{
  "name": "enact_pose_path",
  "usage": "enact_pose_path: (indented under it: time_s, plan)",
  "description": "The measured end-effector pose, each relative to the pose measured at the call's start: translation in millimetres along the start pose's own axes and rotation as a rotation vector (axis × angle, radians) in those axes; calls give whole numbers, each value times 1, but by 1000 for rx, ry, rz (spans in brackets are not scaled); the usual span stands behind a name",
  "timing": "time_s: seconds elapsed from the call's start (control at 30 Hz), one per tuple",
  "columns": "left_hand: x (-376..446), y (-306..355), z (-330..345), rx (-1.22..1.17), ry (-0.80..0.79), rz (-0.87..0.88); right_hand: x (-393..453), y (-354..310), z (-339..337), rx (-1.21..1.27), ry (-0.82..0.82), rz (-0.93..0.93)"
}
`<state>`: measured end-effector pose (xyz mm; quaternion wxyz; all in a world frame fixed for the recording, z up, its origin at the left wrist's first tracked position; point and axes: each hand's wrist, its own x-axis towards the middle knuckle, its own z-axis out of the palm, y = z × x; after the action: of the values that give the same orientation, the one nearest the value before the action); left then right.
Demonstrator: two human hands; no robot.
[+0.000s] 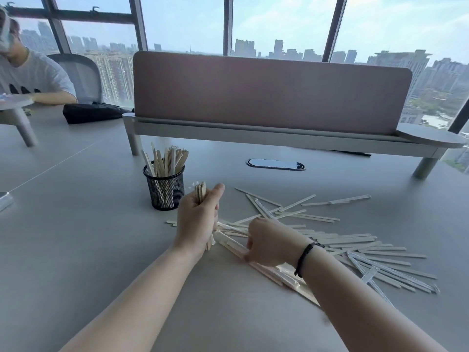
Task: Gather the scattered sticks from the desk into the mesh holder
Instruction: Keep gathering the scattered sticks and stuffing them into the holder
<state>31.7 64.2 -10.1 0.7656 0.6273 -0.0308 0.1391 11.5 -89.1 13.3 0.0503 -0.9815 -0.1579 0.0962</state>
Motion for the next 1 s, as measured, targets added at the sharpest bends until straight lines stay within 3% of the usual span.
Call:
enact_pose_path:
  time_s: [0.13, 0.43, 0.7, 1.0]
  plan:
    - [0, 1, -1, -7, 4, -6, 2, -3, -9, -15, -112, -20]
    - [-1, 3, 0, 0, 15, -6, 1, -5, -9, -69, -80, -83]
    - [-1, 5, -2, 15, 27, -1, -4, -4, 3, -118, 49, -188]
    - [5, 14, -8, -73, 92, -9, -3, 15, 28, 79, 260, -220]
